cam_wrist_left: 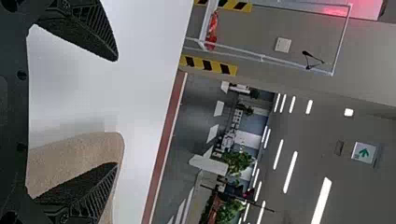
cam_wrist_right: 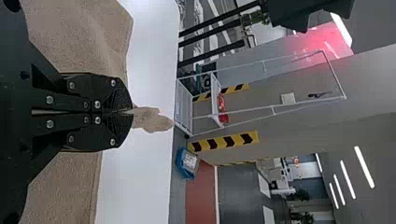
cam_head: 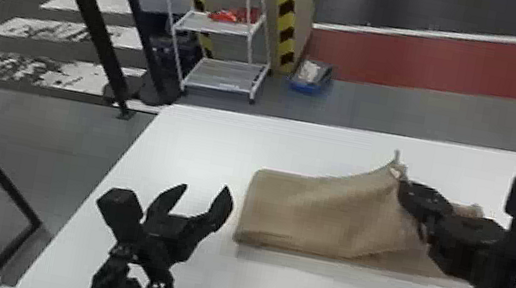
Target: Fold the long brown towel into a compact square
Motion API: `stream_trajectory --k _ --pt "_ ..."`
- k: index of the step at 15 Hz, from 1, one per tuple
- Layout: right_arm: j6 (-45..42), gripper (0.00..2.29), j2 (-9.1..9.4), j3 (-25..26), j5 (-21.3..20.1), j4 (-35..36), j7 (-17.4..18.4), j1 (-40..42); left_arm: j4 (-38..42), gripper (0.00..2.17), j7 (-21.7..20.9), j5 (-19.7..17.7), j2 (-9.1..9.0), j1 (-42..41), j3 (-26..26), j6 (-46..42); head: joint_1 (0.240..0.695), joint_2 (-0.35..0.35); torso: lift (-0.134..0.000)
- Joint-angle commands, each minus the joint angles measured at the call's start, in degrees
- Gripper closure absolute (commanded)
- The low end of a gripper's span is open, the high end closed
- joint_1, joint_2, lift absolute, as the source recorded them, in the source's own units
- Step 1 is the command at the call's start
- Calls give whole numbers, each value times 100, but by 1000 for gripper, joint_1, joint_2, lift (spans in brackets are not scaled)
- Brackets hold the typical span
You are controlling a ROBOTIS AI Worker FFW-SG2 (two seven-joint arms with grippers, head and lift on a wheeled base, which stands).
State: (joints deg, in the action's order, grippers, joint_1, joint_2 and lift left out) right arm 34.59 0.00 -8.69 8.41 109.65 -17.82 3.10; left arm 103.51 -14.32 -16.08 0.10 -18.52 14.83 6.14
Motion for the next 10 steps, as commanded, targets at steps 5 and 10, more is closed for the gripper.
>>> stream_trajectory --k 5,10 --pt "246 1325 5 667 407 241 -55 95 -24 80 8 0 -2 7 -24 15 695 250 -126" --pt "457 1325 5 1168 670 390 -55 130 -24 80 8 9 -2 7 -24 15 695 221 -126"
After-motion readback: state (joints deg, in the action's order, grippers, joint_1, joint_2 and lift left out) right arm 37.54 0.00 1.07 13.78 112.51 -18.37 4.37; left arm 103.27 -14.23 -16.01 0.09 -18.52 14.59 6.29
